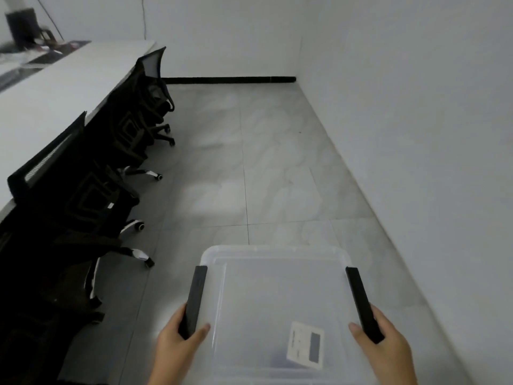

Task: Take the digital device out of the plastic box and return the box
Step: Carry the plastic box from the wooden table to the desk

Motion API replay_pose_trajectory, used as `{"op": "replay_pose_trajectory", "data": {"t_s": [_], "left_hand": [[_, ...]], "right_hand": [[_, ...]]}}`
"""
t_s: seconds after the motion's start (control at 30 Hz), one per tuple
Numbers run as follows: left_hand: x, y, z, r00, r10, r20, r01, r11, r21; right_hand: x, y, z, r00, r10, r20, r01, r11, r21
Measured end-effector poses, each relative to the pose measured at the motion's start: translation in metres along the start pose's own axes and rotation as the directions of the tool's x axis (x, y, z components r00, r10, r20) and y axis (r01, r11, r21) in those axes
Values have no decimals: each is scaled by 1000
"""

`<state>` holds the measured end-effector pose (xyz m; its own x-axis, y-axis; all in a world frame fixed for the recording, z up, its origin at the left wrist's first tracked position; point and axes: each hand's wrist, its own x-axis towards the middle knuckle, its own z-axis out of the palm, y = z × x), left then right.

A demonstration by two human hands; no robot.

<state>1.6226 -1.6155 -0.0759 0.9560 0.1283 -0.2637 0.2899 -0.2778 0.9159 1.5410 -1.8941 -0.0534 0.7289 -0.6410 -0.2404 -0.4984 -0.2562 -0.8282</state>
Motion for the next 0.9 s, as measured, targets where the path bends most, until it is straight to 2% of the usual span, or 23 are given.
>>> {"op": "replay_pose_trajectory", "data": {"t_s": [0.17, 0.3, 0.47, 0.63, 0.9], "left_hand": [[139, 42, 58, 998, -20, -66, 18, 1000, -21], [246, 101, 91, 990, -26, -142, 20, 999, -46], [362, 145, 113, 971, -76, -226, 64, 996, -62], [500, 188, 137, 972, -85, -220, 76, 996, -46], [747, 300, 156, 982, -32, -188, 14, 995, -94]], "right_hand": [[159, -56, 44, 997, -41, 59, 42, 999, -5], [283, -129, 74, 986, -120, 112, 121, 993, -1], [397, -196, 126, 977, -116, 182, 118, 993, -1], [519, -256, 194, 986, -59, 153, 66, 997, -41], [700, -399, 289, 994, -92, 64, 93, 996, -15]]}}
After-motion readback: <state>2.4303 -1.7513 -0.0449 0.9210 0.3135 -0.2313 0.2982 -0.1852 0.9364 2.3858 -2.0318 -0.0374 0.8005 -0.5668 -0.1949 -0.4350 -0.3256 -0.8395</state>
